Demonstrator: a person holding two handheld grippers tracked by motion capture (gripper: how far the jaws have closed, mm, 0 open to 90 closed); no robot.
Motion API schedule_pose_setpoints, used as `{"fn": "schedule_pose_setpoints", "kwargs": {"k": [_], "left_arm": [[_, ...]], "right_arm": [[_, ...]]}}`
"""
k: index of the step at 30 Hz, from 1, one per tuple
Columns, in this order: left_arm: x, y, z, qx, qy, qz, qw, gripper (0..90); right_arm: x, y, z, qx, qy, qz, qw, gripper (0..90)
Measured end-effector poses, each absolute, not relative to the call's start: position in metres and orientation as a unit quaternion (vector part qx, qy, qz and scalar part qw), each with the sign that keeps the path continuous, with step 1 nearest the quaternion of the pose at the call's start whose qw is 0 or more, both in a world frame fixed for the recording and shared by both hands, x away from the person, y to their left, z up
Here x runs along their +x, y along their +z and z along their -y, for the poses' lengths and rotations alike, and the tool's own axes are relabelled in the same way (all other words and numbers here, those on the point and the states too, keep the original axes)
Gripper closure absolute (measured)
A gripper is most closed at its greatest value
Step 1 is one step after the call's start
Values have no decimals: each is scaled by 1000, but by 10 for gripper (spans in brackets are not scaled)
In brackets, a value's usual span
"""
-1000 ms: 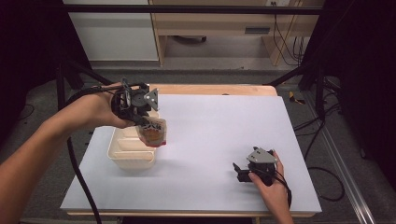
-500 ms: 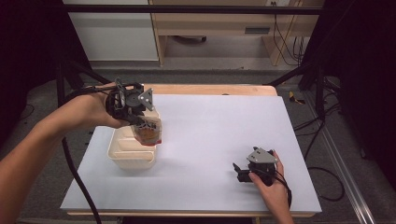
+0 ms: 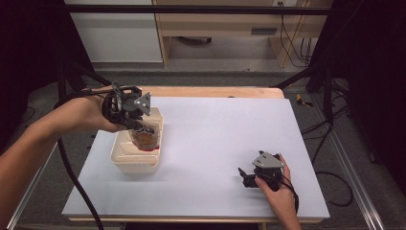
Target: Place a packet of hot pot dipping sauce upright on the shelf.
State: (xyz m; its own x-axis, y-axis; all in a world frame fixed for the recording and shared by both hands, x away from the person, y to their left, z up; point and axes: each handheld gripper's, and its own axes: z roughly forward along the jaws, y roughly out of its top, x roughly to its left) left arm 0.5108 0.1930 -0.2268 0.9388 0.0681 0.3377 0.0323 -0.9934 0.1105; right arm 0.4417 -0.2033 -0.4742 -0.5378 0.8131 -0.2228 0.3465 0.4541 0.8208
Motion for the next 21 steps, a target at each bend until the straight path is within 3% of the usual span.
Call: {"fn": "schedule_pose_setpoints", "kwargs": {"k": [21], "left_arm": [[522, -250, -208, 985, 168, -26, 37, 762]], "right_arm": [[442, -476, 203, 367, 371, -794, 311, 50]]}}
